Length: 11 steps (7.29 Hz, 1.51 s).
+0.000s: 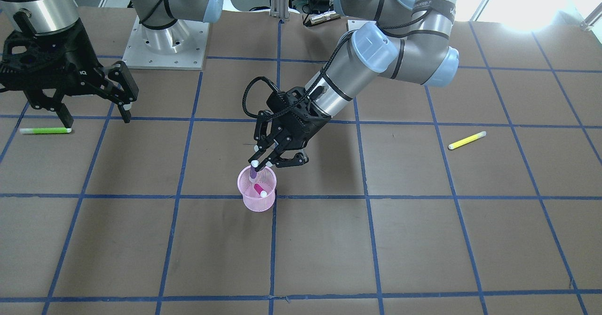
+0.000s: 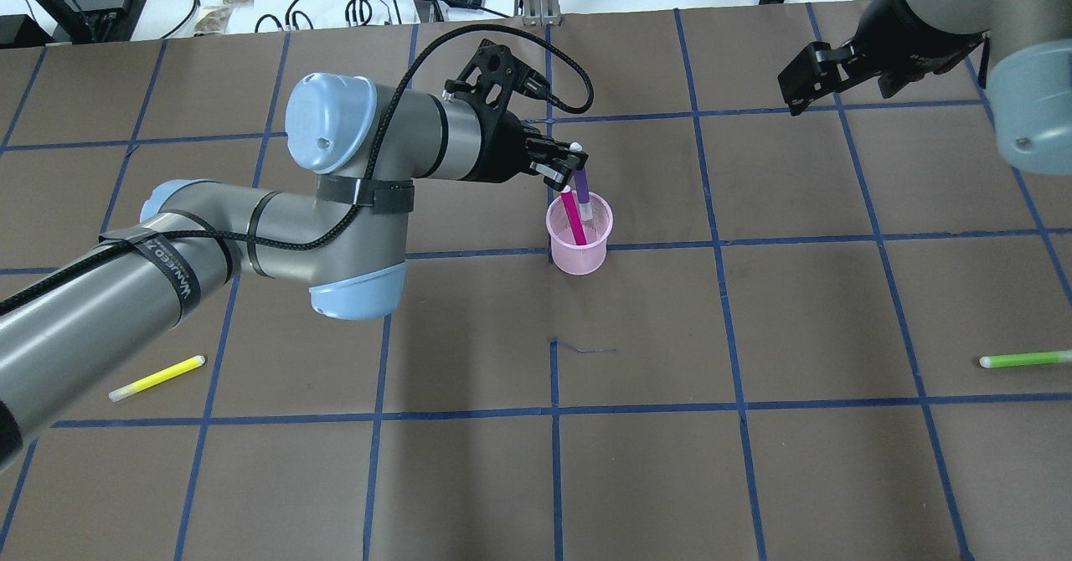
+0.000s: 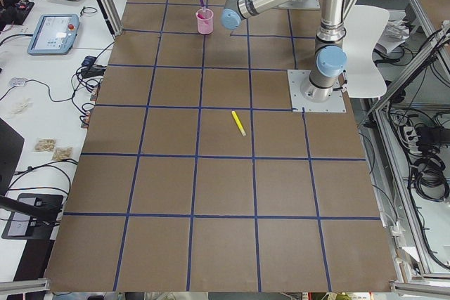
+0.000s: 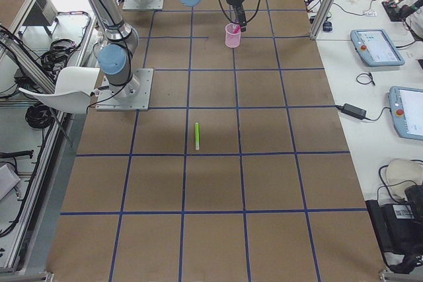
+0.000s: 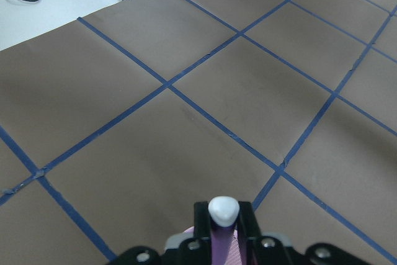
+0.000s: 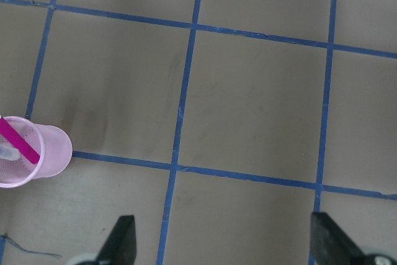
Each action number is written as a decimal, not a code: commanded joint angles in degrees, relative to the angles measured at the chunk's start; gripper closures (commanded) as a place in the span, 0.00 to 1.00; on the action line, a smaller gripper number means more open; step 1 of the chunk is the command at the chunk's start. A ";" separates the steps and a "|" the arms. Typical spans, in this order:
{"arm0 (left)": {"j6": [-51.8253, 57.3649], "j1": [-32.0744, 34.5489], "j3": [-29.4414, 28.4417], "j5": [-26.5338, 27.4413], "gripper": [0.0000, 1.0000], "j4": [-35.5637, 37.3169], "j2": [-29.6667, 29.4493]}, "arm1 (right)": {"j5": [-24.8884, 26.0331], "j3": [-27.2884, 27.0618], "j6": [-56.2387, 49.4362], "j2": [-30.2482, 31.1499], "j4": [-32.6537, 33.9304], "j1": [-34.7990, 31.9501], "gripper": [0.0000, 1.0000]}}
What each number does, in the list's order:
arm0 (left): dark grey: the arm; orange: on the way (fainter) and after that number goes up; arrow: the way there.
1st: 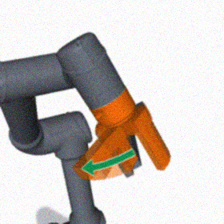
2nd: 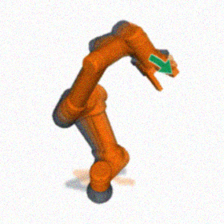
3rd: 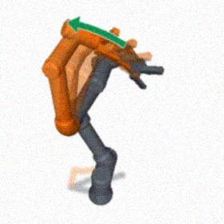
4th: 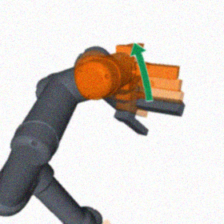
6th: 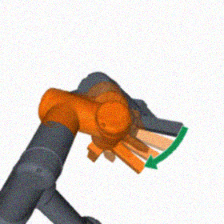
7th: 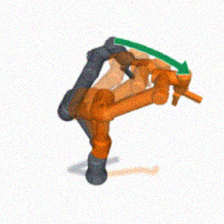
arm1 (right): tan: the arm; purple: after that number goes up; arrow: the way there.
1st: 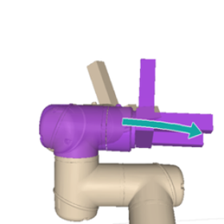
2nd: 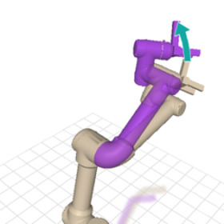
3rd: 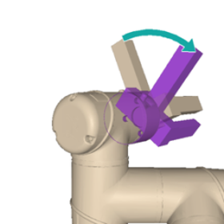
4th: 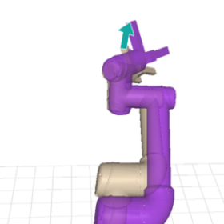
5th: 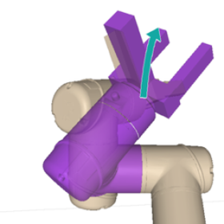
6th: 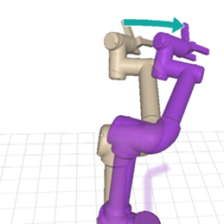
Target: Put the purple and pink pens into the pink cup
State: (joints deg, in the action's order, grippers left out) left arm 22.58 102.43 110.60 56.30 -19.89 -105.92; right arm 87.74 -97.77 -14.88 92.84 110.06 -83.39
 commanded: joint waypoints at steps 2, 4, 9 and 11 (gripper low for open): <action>-3.16 0.49 -0.38 -0.40 0.08 0.73 -0.95 | -0.11 -0.49 0.20 -0.47 -0.02 -0.02 0.00; -2.64 -0.38 -0.56 -0.31 0.07 0.73 -0.87 | -0.11 -0.49 0.20 -0.47 0.07 -0.02 0.00; -2.11 -1.09 -0.73 -0.05 0.07 0.73 -0.95 | -0.20 -0.49 0.20 -0.47 0.15 -0.02 0.00; -2.02 -1.18 -0.64 0.39 0.07 0.64 -2.09 | -0.11 -0.49 -0.07 -0.55 0.33 -0.02 0.00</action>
State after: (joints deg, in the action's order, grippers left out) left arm 20.52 101.30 109.92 56.41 -19.22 -107.27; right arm 87.60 -98.26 -14.97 92.32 110.32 -83.41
